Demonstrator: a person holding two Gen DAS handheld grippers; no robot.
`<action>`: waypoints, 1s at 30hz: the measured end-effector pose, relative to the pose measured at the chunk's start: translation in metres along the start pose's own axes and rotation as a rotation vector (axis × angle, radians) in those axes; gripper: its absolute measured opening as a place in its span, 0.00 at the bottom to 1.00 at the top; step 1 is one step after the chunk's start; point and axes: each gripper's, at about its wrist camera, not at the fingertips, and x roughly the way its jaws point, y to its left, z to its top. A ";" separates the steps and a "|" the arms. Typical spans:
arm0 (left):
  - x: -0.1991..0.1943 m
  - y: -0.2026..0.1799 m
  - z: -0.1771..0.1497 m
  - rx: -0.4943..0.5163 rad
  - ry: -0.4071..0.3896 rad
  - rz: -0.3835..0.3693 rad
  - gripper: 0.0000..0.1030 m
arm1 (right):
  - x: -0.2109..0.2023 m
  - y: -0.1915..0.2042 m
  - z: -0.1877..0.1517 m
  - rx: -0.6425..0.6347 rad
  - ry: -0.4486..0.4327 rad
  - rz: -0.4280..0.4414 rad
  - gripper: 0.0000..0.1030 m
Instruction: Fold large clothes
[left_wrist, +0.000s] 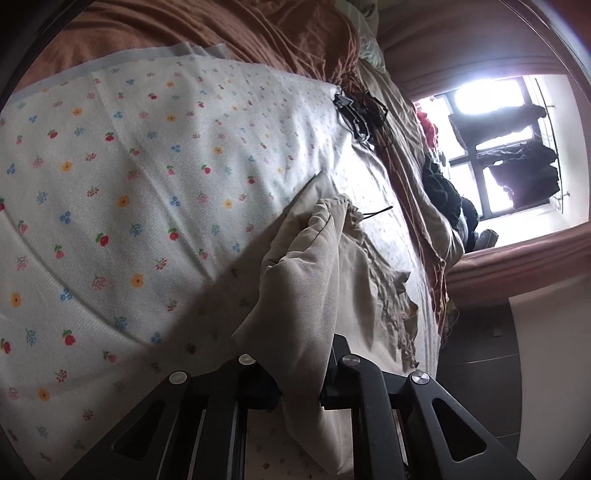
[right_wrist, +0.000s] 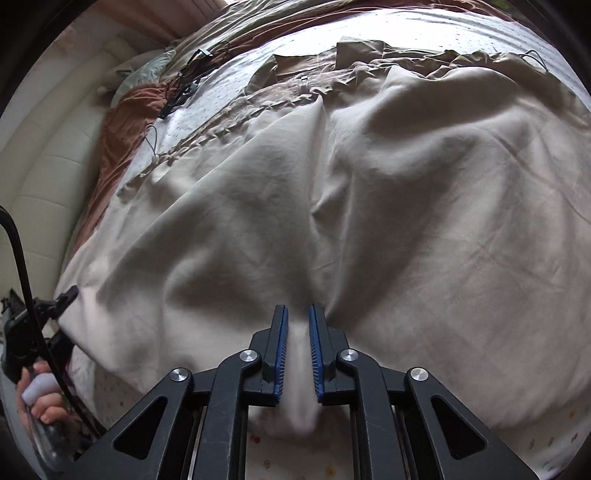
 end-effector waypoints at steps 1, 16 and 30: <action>-0.003 -0.006 0.000 0.008 -0.004 -0.014 0.12 | -0.001 -0.002 0.000 0.011 0.001 0.013 0.06; -0.029 -0.091 -0.007 0.111 -0.007 -0.143 0.09 | -0.020 -0.004 -0.030 -0.004 0.029 0.046 0.11; -0.038 -0.178 -0.033 0.249 0.029 -0.232 0.09 | -0.096 -0.063 -0.035 0.092 -0.051 0.175 0.11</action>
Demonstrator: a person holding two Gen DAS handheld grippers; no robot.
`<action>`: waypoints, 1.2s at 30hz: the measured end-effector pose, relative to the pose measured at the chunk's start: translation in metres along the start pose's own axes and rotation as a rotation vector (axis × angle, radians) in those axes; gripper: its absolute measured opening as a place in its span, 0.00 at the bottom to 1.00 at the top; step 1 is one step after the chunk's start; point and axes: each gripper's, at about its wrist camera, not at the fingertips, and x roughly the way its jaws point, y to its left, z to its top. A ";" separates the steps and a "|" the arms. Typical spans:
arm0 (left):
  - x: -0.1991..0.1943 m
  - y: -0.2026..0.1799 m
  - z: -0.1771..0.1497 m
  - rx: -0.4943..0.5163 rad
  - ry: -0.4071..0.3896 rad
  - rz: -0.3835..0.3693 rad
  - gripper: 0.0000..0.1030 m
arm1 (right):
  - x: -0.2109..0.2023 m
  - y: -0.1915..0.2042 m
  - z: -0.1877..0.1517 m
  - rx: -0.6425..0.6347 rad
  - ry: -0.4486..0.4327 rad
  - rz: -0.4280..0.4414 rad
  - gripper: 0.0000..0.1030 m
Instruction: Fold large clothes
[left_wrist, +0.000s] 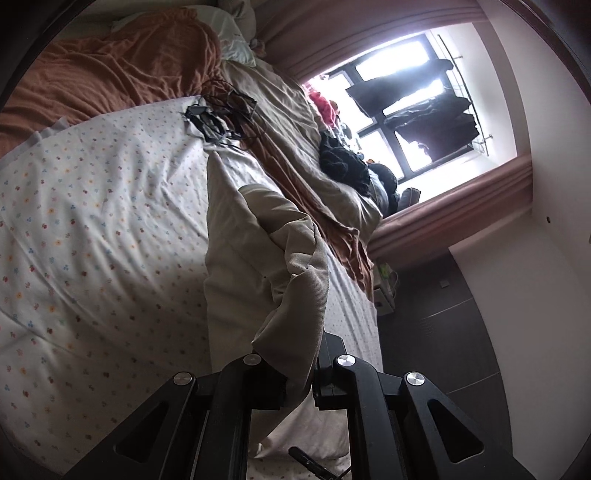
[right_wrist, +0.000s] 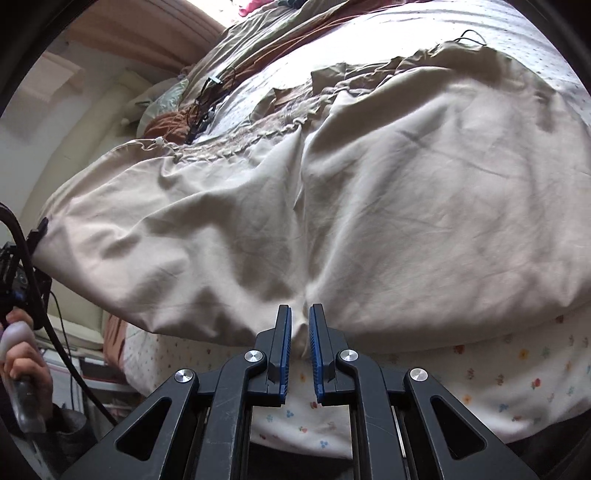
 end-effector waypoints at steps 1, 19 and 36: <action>0.002 -0.008 -0.001 0.012 0.007 -0.010 0.09 | -0.007 -0.004 0.002 0.006 -0.014 0.000 0.11; 0.091 -0.147 -0.057 0.195 0.168 -0.124 0.09 | -0.121 -0.107 0.006 0.167 -0.210 -0.010 0.11; 0.246 -0.186 -0.204 0.352 0.508 -0.010 0.09 | -0.174 -0.195 -0.018 0.307 -0.283 -0.068 0.11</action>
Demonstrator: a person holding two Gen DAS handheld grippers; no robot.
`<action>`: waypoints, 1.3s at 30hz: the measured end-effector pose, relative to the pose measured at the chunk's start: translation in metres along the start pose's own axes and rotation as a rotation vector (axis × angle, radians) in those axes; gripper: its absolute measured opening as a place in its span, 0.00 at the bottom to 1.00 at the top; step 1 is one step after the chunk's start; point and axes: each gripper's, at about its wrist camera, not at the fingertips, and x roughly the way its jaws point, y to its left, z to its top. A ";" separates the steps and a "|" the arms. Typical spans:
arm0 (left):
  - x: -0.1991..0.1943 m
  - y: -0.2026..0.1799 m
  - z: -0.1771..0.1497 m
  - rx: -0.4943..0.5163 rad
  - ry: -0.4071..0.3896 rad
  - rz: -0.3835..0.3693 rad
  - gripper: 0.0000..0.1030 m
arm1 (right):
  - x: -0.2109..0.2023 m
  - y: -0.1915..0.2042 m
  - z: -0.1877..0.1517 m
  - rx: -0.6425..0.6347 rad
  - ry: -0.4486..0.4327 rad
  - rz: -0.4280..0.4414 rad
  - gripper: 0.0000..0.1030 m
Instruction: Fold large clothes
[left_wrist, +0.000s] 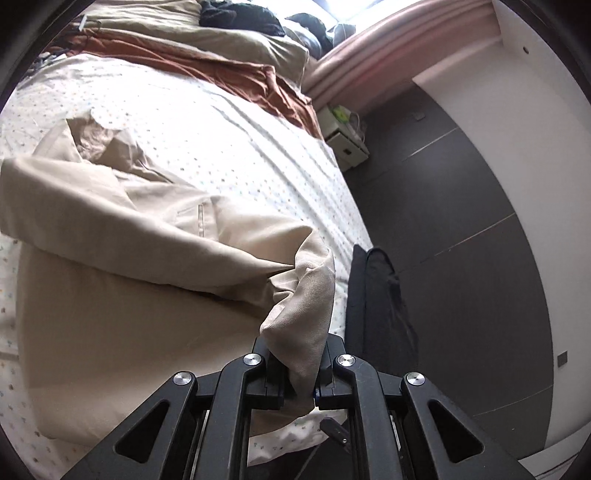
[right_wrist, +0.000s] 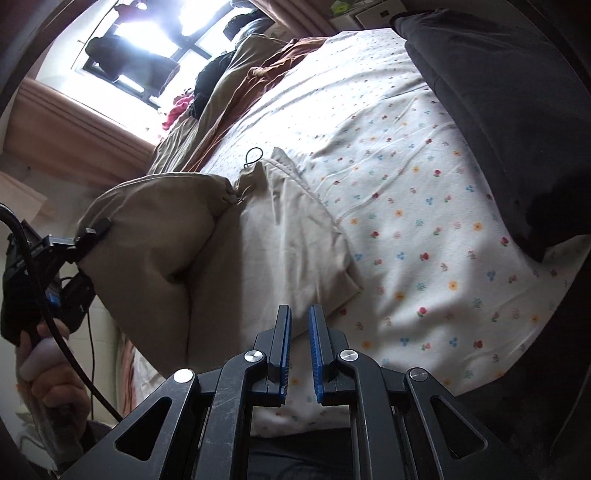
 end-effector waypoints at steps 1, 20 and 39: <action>0.008 -0.001 -0.004 0.002 0.014 0.006 0.09 | -0.001 -0.003 0.000 0.004 -0.001 -0.004 0.11; 0.045 0.010 -0.047 0.034 0.211 -0.021 0.55 | 0.019 0.008 -0.003 -0.019 0.027 0.089 0.48; -0.063 0.180 -0.061 -0.233 0.003 0.350 0.55 | 0.065 0.060 0.036 -0.208 -0.029 0.102 0.10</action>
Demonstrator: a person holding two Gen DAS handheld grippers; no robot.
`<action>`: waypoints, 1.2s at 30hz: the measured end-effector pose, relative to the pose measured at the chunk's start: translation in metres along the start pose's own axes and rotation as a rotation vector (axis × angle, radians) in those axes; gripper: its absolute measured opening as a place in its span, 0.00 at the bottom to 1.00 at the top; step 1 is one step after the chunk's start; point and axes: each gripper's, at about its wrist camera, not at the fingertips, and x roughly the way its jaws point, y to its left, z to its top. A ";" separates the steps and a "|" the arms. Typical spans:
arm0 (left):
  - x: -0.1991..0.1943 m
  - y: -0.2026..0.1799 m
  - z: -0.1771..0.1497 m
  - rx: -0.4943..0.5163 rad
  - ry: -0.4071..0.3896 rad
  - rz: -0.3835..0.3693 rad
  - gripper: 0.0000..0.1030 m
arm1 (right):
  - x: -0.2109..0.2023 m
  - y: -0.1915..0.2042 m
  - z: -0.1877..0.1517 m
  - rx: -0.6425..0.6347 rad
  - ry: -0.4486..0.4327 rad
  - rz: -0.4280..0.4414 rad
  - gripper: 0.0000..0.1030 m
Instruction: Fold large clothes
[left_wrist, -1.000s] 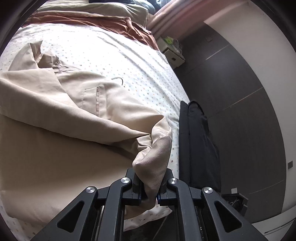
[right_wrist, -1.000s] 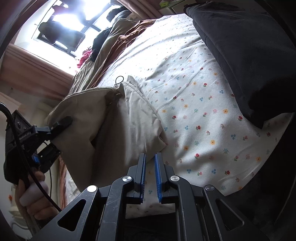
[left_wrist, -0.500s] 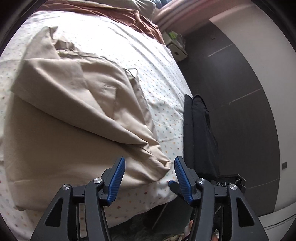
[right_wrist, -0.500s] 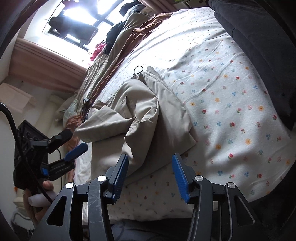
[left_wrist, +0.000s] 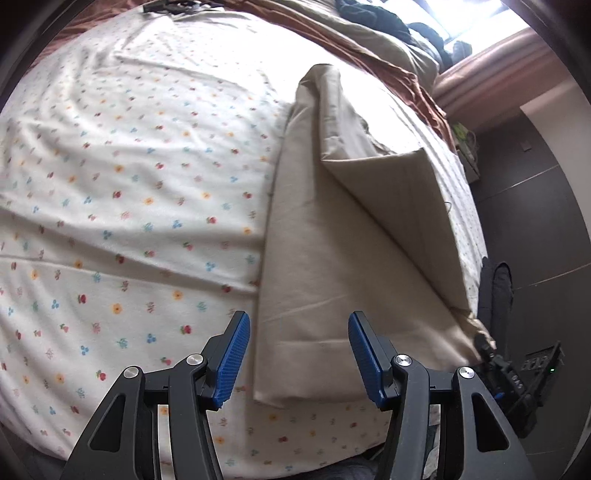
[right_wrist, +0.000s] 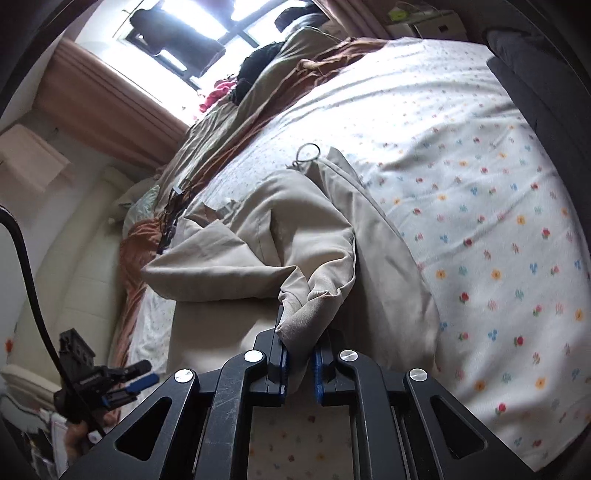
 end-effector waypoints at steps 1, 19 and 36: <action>0.002 0.006 -0.002 -0.010 0.013 0.009 0.55 | -0.004 0.003 0.004 -0.017 -0.012 0.003 0.10; 0.028 -0.003 -0.016 0.008 0.077 -0.094 0.55 | -0.017 -0.068 -0.045 0.111 -0.017 -0.068 0.09; 0.009 0.012 -0.014 0.000 0.042 -0.160 0.55 | -0.040 -0.011 -0.017 -0.066 -0.059 -0.365 0.53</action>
